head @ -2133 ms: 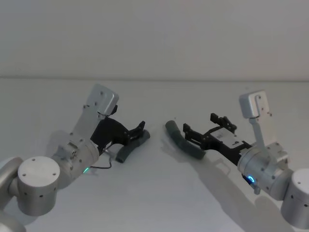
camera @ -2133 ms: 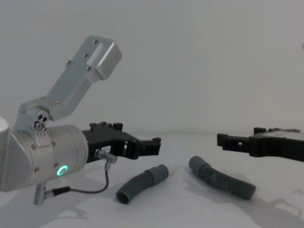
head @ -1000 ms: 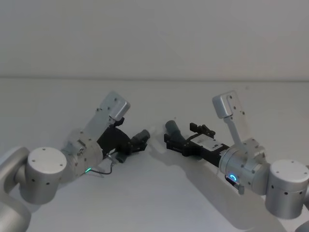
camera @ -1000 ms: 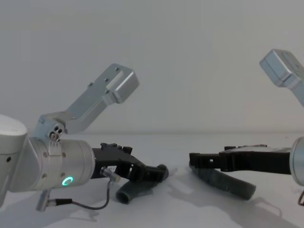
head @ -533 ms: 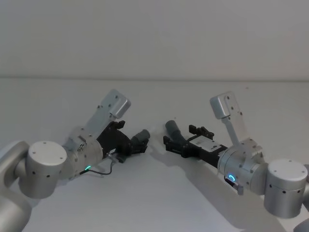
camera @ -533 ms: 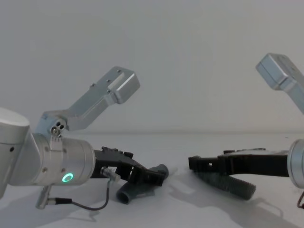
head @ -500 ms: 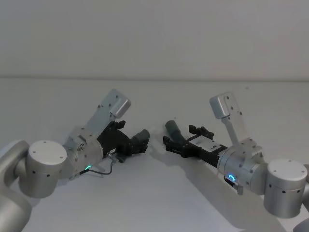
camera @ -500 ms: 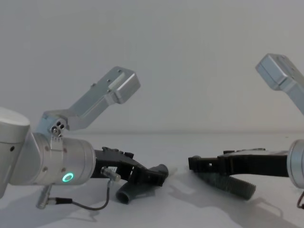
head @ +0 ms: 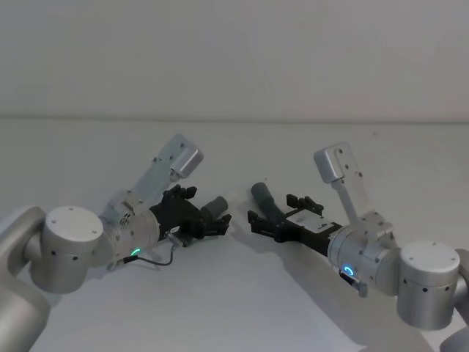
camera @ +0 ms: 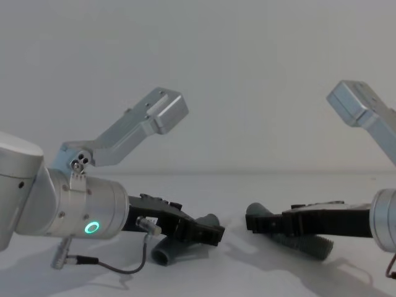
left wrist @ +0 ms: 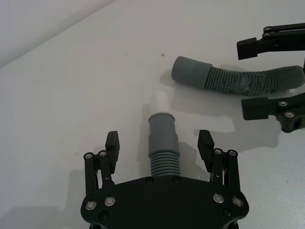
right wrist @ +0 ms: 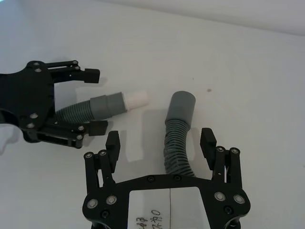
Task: Use both hands to pick up one end of the pipe from the table, align the ends, and insert them.
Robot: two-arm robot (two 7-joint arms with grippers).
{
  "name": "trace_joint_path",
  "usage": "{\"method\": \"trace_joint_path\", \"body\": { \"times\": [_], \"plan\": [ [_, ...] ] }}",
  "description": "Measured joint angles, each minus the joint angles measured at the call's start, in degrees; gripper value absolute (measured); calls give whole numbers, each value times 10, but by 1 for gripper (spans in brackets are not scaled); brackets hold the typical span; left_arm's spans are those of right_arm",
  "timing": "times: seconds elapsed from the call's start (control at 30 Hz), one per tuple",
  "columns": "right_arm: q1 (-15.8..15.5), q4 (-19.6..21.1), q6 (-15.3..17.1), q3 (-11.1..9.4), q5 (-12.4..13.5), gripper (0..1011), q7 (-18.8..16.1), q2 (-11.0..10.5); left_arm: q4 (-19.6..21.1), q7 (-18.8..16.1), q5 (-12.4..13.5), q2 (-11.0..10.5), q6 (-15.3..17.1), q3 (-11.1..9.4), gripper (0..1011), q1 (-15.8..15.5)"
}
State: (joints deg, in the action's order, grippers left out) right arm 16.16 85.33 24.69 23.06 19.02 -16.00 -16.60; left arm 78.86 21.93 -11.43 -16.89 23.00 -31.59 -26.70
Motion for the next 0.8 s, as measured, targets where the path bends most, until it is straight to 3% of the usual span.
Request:
{"method": "trace_joint_path", "body": {
  "times": [0.8],
  "plan": [
    [14, -36, -1, 7, -20, 1002, -2, 15, 1, 23, 0, -4, 20, 9, 1001, 0]
  ]
}}
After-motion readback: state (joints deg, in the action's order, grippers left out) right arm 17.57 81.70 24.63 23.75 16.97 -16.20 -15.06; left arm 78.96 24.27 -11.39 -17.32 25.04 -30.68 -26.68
